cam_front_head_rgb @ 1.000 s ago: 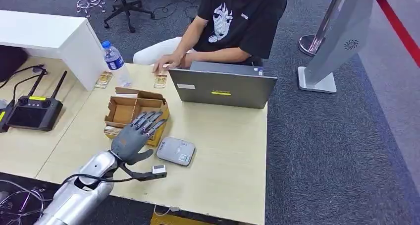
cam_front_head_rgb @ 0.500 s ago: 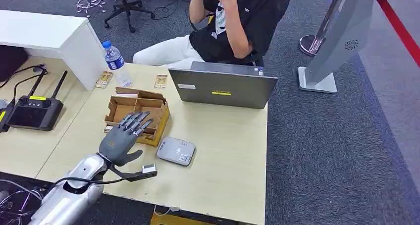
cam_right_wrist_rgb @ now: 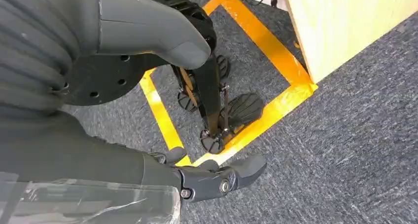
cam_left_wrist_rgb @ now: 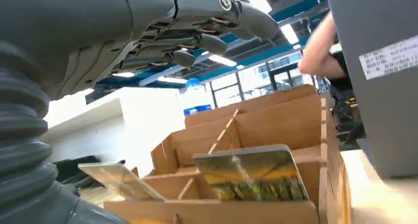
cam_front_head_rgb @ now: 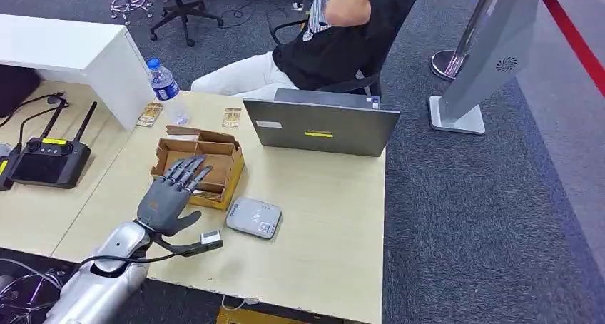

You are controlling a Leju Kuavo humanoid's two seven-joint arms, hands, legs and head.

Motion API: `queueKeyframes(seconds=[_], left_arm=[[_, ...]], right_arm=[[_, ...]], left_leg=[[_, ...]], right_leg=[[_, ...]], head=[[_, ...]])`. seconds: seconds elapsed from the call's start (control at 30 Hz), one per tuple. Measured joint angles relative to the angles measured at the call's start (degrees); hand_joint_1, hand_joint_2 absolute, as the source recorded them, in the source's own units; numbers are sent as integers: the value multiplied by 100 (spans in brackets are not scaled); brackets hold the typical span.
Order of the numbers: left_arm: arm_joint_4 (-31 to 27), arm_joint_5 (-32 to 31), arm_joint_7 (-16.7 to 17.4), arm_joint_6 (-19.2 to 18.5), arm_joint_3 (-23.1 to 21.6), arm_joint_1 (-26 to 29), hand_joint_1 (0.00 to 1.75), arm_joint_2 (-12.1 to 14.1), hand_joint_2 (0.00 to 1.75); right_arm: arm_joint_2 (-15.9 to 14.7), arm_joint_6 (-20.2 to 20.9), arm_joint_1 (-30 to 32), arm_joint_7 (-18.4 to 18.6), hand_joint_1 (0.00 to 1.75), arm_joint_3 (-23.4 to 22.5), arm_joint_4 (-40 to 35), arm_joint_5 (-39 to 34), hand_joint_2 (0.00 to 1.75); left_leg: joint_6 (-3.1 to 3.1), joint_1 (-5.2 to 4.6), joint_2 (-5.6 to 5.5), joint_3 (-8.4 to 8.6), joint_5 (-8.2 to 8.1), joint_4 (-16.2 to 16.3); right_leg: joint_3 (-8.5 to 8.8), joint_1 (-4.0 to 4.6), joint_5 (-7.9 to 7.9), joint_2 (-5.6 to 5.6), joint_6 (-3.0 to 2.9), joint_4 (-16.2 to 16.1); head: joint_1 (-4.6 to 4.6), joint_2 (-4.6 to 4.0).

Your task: Pass the card to the sensor for recognition and then transmit it.

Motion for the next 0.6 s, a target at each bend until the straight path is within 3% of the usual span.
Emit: queueKeyframes(seconds=[0.3,0.6], left_arm=[[591,-46,-112,190,112,-120,0,-227,175],[615,-46,-114,197,116,-125,0,-243,175]], right_arm=[[0,-7,-4,2,0,0,0,9,175],[0,-7,-6,2,0,0,-2,9,175]], left_leg=[[0,0,0,0,0,0],[0,0,0,0,0,0]], right_leg=[[0,0,0,0,0,0],[0,0,0,1,0,0]], head=[[0,0],[-2,0]])
